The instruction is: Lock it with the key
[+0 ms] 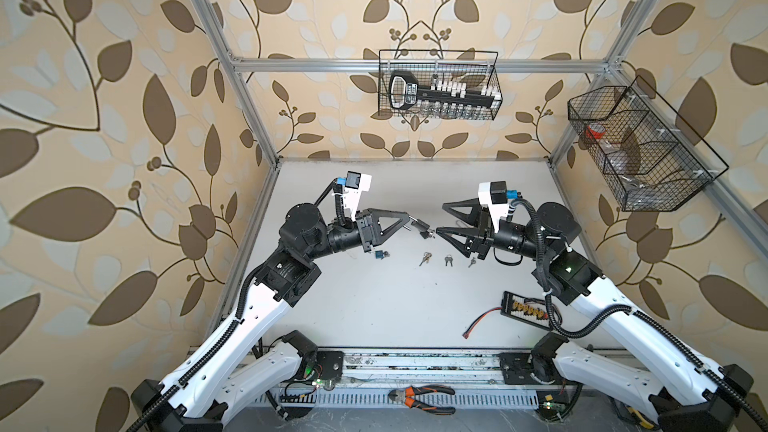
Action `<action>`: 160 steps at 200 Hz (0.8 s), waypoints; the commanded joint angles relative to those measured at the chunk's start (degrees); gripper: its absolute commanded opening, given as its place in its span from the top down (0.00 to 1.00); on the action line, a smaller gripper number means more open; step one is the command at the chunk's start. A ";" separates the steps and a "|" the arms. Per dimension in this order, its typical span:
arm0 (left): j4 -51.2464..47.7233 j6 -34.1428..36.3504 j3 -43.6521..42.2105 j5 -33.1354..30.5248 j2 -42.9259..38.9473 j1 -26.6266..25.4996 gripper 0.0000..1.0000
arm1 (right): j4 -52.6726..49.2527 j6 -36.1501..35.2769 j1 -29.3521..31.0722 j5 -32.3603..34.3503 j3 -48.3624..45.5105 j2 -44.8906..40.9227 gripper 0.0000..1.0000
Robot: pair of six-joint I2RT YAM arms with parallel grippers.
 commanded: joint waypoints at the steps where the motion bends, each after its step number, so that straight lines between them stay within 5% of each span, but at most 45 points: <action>1: 6.92 -2.10 -0.02 -0.04 -0.74 -0.56 1.00 | 2.01 -3.42 2.24 0.40 0.92 1.51 0.32; 65: 6.58 -2.10 0.05 0.25 -0.88 -0.78 1.00 | -0.48 -5.93 4.77 4.32 3.43 4.72 0.43; 160: 5.50 -1.80 0.02 0.07 -1.58 -0.80 1.00 | -0.86 -4.26 6.00 2.02 4.49 6.14 0.72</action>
